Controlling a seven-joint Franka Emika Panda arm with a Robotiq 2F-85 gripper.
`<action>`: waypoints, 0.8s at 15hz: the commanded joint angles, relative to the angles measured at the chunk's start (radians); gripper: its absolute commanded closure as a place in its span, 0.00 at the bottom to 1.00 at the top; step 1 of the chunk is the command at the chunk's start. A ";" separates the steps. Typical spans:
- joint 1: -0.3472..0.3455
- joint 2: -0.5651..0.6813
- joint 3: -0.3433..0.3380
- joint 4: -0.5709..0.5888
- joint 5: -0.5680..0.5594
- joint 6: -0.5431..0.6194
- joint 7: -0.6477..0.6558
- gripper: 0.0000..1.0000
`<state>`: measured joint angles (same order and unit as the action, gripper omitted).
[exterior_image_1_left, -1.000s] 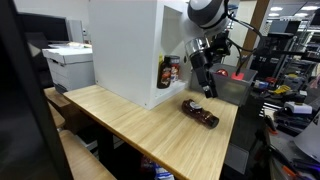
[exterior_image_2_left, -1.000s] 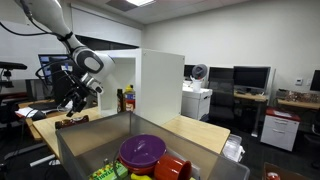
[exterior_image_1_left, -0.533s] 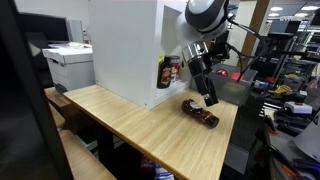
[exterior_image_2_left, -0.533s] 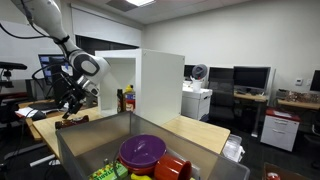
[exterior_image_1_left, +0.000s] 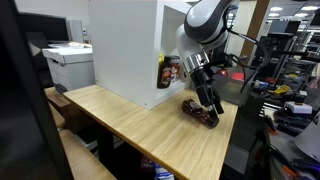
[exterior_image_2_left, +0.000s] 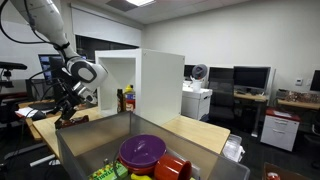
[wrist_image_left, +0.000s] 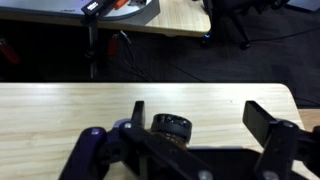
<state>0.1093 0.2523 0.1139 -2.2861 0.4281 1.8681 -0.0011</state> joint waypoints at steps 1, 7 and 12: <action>-0.001 0.000 0.003 -0.038 0.033 0.037 0.037 0.00; -0.001 0.028 -0.016 -0.044 0.003 0.141 0.088 0.00; 0.005 0.058 -0.014 -0.039 -0.004 0.180 0.115 0.00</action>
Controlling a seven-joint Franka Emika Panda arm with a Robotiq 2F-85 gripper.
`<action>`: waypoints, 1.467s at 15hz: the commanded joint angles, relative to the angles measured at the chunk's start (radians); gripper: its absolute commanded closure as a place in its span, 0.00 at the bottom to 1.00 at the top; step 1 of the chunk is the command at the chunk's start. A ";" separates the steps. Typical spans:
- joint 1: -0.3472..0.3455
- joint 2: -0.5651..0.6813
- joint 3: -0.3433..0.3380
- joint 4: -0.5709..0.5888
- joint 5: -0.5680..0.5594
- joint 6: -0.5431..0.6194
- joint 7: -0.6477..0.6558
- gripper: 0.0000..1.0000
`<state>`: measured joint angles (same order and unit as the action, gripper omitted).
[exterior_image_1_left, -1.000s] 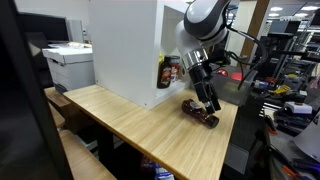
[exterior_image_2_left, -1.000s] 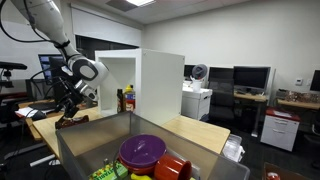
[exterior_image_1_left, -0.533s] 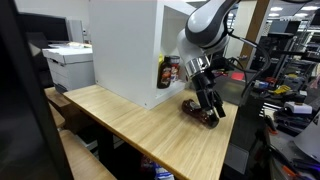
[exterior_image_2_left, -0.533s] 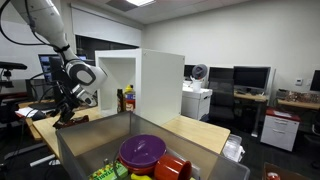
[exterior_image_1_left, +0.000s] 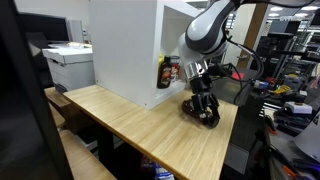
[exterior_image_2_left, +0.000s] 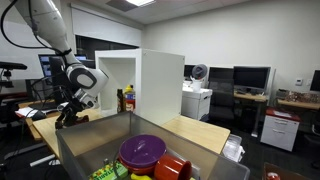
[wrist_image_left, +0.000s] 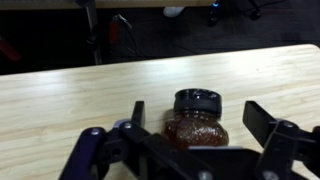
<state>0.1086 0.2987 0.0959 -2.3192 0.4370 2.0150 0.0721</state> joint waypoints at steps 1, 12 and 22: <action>0.007 0.015 0.005 -0.006 -0.013 0.036 0.047 0.00; 0.007 0.017 0.015 -0.013 -0.002 0.034 0.057 0.44; 0.011 -0.054 0.023 -0.055 -0.003 0.039 0.053 0.81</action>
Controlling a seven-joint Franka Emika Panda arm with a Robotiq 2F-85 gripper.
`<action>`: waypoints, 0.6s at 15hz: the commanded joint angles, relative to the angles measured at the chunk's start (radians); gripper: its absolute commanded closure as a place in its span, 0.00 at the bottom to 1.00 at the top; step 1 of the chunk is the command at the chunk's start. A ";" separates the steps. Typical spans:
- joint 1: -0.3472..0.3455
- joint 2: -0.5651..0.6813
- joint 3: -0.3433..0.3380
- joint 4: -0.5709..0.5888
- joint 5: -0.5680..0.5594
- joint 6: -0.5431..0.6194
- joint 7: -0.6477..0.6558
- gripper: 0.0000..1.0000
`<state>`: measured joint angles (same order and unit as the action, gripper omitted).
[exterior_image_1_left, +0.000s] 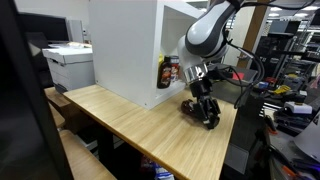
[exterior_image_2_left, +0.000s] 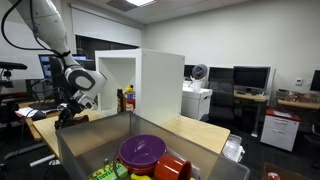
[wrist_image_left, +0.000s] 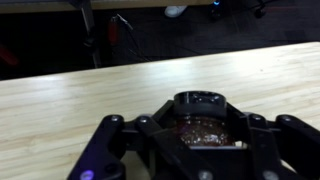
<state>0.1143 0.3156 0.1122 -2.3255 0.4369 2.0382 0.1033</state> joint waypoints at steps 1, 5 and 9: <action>0.002 -0.084 0.008 -0.053 0.001 0.007 0.018 0.81; -0.024 -0.111 0.009 -0.037 0.037 -0.106 -0.018 0.81; -0.043 -0.141 -0.011 -0.013 0.043 -0.229 -0.025 0.81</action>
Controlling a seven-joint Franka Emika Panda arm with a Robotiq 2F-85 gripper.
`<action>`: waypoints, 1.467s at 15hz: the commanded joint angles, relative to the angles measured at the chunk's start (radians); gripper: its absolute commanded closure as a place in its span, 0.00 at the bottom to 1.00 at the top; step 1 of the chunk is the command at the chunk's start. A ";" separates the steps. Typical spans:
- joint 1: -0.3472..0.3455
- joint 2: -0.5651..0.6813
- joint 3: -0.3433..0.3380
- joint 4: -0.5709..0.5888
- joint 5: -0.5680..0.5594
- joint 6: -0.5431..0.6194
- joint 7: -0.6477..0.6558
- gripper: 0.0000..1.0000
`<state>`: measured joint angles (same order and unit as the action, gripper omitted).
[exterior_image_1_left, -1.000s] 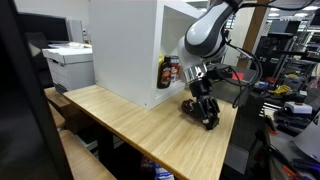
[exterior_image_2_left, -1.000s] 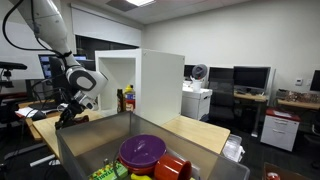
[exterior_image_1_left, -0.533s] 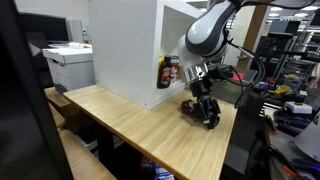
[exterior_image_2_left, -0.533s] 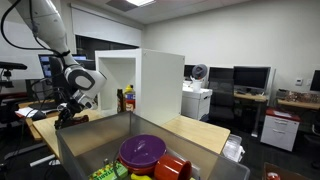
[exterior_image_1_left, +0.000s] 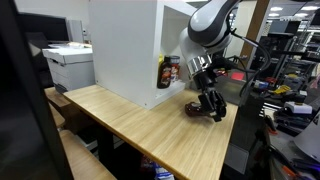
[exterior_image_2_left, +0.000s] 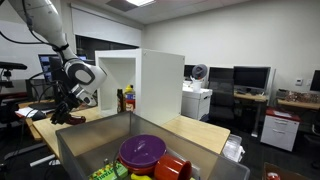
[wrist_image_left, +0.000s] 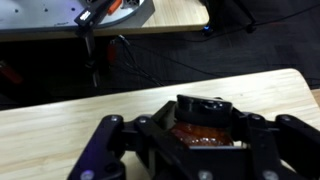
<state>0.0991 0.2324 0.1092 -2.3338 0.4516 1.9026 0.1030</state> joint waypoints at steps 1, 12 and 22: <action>-0.033 -0.065 -0.012 0.003 0.031 -0.124 -0.029 0.81; -0.061 -0.046 -0.067 0.077 0.026 -0.308 -0.015 0.81; -0.070 -0.026 -0.105 0.127 0.019 -0.285 0.031 0.81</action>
<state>0.0427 0.1938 0.0058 -2.2334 0.4586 1.6281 0.1037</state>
